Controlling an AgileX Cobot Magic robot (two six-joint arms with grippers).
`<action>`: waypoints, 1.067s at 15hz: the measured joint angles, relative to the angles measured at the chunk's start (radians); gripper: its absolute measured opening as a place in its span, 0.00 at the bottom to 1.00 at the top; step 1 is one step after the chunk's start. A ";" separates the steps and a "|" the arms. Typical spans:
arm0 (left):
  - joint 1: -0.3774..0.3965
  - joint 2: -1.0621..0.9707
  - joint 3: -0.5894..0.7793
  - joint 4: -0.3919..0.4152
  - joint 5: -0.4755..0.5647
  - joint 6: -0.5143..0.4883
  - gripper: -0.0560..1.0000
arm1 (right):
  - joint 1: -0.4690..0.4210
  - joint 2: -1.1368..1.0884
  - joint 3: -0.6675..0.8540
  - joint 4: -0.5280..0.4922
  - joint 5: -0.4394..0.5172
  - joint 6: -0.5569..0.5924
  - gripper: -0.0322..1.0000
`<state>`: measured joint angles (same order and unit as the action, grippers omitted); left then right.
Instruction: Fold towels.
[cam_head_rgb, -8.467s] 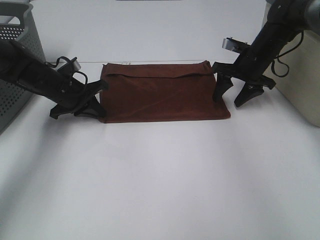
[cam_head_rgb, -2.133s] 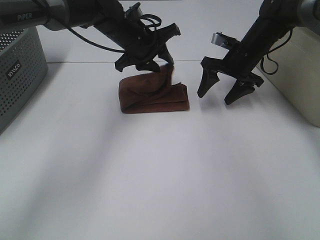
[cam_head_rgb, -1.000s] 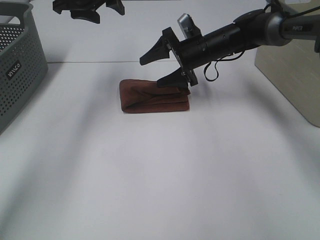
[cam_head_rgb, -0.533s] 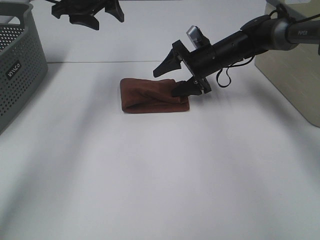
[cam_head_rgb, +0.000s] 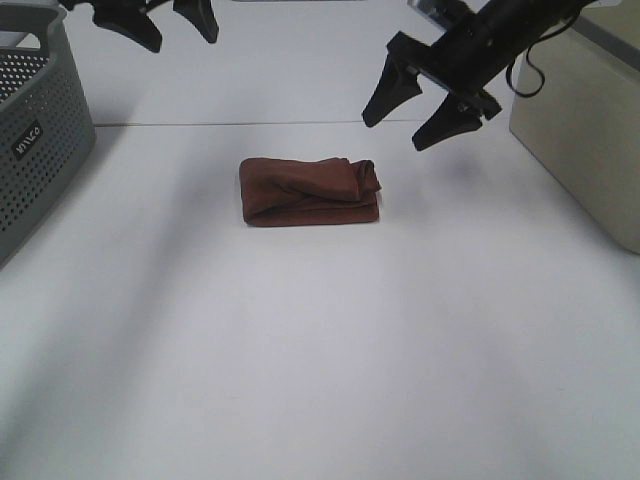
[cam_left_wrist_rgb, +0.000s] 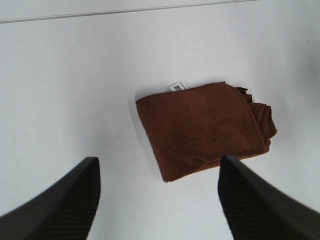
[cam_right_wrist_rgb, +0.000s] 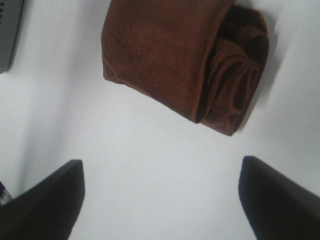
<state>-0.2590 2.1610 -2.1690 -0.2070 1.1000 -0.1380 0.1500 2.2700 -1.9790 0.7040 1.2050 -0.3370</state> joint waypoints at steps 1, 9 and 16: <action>0.000 -0.034 0.000 0.023 0.037 0.000 0.66 | 0.000 -0.037 0.000 -0.024 0.000 0.021 0.80; 0.000 -0.399 0.118 0.164 0.112 -0.030 0.66 | 0.000 -0.493 0.230 -0.334 0.005 0.164 0.80; 0.000 -1.042 0.850 0.194 0.114 0.025 0.66 | 0.000 -1.135 0.773 -0.463 0.007 0.221 0.80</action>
<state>-0.2590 1.1190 -1.3190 -0.0130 1.2140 -0.1130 0.1500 1.1350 -1.2060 0.2410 1.2120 -0.1160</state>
